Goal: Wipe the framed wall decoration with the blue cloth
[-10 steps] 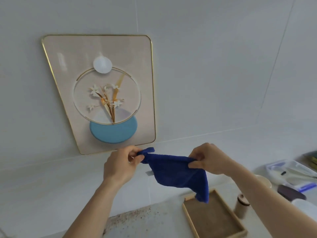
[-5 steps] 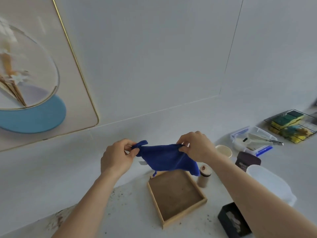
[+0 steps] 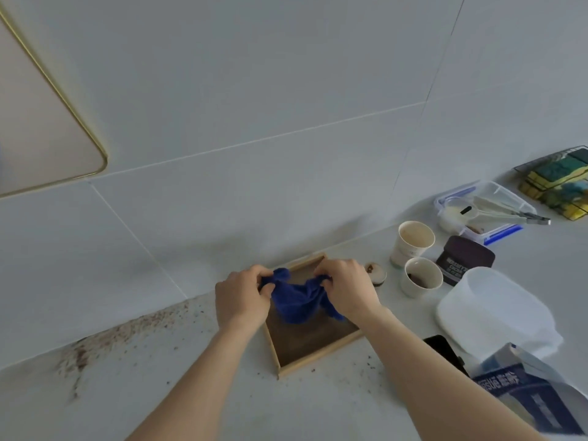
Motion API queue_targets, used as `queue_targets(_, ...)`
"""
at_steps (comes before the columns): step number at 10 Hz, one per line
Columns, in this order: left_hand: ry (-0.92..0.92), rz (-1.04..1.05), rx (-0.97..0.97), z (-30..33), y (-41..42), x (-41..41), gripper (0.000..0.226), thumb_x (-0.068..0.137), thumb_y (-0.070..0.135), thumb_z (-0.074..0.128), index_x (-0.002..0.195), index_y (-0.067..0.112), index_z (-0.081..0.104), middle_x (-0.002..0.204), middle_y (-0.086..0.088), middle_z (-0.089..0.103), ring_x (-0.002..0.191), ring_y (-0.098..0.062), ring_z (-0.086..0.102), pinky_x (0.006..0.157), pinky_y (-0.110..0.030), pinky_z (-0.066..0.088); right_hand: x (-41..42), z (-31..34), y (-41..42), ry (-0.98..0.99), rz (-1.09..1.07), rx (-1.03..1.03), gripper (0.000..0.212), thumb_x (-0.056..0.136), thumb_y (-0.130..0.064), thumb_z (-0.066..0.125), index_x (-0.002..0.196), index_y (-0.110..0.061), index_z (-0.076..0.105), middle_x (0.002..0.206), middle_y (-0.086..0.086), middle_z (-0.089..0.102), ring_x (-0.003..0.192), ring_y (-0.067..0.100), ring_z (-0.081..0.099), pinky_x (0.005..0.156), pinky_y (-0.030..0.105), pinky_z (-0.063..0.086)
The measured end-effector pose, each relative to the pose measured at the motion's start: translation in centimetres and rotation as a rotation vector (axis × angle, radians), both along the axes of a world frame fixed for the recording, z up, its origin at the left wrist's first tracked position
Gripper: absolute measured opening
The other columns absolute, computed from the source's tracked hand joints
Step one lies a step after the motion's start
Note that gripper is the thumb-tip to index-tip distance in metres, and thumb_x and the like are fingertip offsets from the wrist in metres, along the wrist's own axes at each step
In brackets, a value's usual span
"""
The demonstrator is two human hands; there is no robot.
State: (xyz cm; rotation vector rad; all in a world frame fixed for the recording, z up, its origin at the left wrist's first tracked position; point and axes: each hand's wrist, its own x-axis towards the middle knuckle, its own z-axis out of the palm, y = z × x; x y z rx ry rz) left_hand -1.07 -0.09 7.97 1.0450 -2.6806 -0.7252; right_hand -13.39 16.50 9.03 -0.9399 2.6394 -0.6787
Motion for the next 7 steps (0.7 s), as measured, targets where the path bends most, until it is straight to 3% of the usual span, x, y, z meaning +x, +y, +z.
queue_targets(1, -0.018, -0.017, -0.009, -3.2, 1.0, -0.1, 0.025, 0.099, 0.026, 0.066, 0.121, 0.035, 0.071, 0.115, 0.01, 0.077, 0.105, -0.018, 0.071, 0.095, -0.036, 0.058, 0.6, -3.8, 0.7, -0.001, 0.056, 0.029, 0.028, 0.096, 0.002, 0.056, 0.112, -0.015, 0.072, 0.111, 0.007, 0.073, 0.1, 0.033, 0.067, 0.085, 0.047, 0.057)
queue_targets(2, -0.101, -0.097, -0.072, -6.9, 1.9, 0.6, 0.026, 0.101, 0.026, 0.063, 0.125, 0.034, 0.067, 0.117, 0.008, 0.076, 0.11, -0.018, 0.067, 0.106, -0.037, 0.051, 1.3, -7.3, 1.4, -0.005, 0.128, 0.097, 0.031, 0.099, -0.003, 0.059, 0.123, -0.02, 0.069, 0.118, 0.004, 0.069, 0.109, 0.028, 0.065, 0.09, 0.039, 0.056)
queue_targets(3, -0.316, -0.241, -0.112, -10.0, 2.9, 2.0, 0.041, 0.105, 0.036, 0.053, 0.145, 0.034, 0.053, 0.155, 0.005, 0.055, 0.146, -0.019, 0.046, 0.129, -0.042, 0.023, 2.3, -10.4, 2.0, -0.043, 0.214, 0.245, 0.043, 0.102, -0.01, 0.06, 0.143, -0.02, 0.058, 0.15, 0.006, 0.058, 0.147, 0.03, 0.045, 0.116, 0.041, 0.047)
queue_targets(4, -0.51, -0.37, -0.118, -12.0, 3.5, 3.6, 0.064, 0.106, 0.053, 0.039, 0.165, 0.033, 0.022, 0.177, 0.002, 0.009, 0.165, -0.022, 0.001, 0.133, -0.049, -0.004, 3.2, -12.3, 3.0, -0.057, 0.271, 0.373, 0.057, 0.108, -0.028, 0.052, 0.161, -0.021, 0.033, 0.174, 0.005, 0.024, 0.163, 0.028, 0.007, 0.132, 0.048, 0.021)
queue_targets(5, -0.62, -0.397, -0.143, -12.6, 3.8, 4.5, 0.079, 0.102, 0.068, 0.027, 0.166, 0.034, -0.002, 0.176, 0.0, -0.015, 0.162, -0.027, -0.021, 0.129, -0.056, -0.016, 4.1, -13.2, 3.6, -0.049, 0.304, 0.483, 0.077, 0.105, -0.056, 0.043, 0.166, -0.023, 0.009, 0.177, 0.003, -0.001, 0.162, 0.027, -0.015, 0.131, 0.053, -0.004)
queue_targets(6, -0.679, -0.392, -0.155, -12.1, 3.7, 4.7, 0.088, 0.094, 0.081, 0.019, 0.163, 0.038, -0.015, 0.173, -0.002, -0.028, 0.158, -0.031, -0.03, 0.122, -0.06, -0.026, 4.5, -13.2, 3.6, -0.072, 0.279, 0.558, 0.098, 0.091, -0.086, 0.024, 0.165, -0.027, -0.001, 0.175, 0.0, -0.013, 0.158, 0.028, -0.025, 0.126, 0.057, -0.018)
queue_targets(7, -0.689, -0.413, -0.151, -10.4, 3.3, 5.0, 0.094, 0.088, 0.088, 0.017, 0.161, 0.041, -0.022, 0.171, -0.001, -0.031, 0.156, -0.032, -0.034, 0.121, -0.062, -0.027, 4.6, -12.4, 3.5, -0.099, 0.249, 0.575, 0.113, 0.073, -0.103, 0.009, 0.164, -0.036, -0.003, 0.173, -0.001, -0.021, 0.156, 0.03, -0.031, 0.125, 0.062, -0.023)
